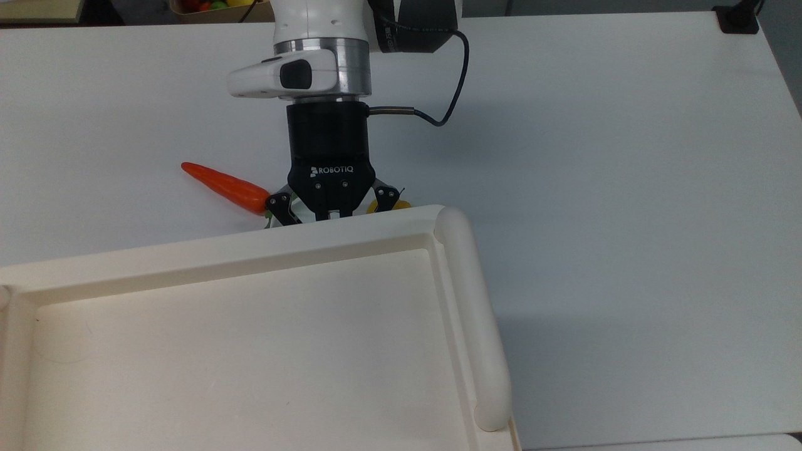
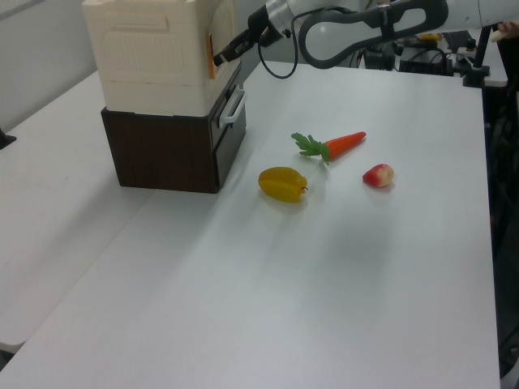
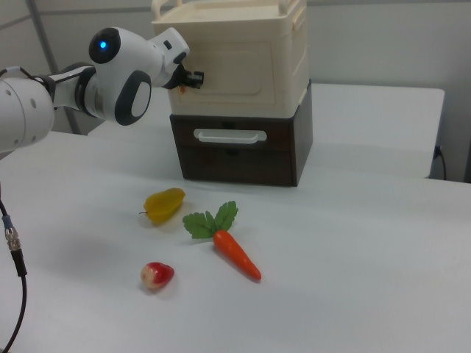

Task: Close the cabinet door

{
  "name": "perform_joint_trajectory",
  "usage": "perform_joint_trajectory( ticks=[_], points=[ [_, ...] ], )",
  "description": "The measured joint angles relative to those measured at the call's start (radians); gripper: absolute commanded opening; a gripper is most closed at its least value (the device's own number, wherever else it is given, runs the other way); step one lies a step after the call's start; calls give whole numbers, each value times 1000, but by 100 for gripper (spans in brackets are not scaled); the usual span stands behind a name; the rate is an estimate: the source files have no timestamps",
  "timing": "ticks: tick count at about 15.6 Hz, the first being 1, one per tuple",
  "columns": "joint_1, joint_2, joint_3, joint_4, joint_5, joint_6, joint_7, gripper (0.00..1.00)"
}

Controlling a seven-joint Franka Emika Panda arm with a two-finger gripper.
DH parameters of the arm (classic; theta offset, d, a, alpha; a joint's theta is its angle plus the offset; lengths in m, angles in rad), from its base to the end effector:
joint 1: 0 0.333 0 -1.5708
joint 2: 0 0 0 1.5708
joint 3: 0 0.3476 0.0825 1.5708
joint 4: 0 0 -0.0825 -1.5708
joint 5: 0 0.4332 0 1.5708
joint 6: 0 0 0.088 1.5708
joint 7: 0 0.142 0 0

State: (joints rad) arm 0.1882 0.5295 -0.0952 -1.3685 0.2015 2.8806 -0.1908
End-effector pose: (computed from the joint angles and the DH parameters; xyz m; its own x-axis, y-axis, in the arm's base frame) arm 0.8451 0.0895 0.5256 0.5423 0.0940 0.8349 0.1464 -0.9891 0.0162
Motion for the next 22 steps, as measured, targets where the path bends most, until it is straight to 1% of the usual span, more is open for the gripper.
perform_joint_trajectory(
  ticks=[1, 2, 3, 5, 7, 9, 12, 14, 15, 16, 17, 18, 19, 20, 22],
  points=[
    [0, 0, -1, 0, 0, 0, 0, 17],
    [0, 0, -2, -1, 0, 0, 0, 17],
    [-1, -3, -3, -5, 0, 0, 0, 16],
    [-2, -18, -9, -27, 0, 0, 0, 10],
    [-12, -49, -16, -60, 0, -21, 0, 9],
    [-39, -93, -18, -79, 0, -152, 0, 7],
    [-91, -177, -20, -83, 0, -477, 1, 7],
    [-125, -244, -22, -83, 0, -699, 5, 10],
    [-141, -277, -22, -83, 0, -812, 13, 13],
    [-156, -311, -22, -83, 0, -918, 26, 22],
    [-168, -341, -23, -84, -7, -1015, 42, 35],
    [-178, -371, -23, -85, -21, -1108, 54, 53],
    [-186, -398, -23, -88, -33, -1181, 61, 95],
    [-191, -422, -23, -91, -39, -1239, 63, 100],
    [-197, -464, -23, -106, -48, -1303, 63, 100]
  ],
)
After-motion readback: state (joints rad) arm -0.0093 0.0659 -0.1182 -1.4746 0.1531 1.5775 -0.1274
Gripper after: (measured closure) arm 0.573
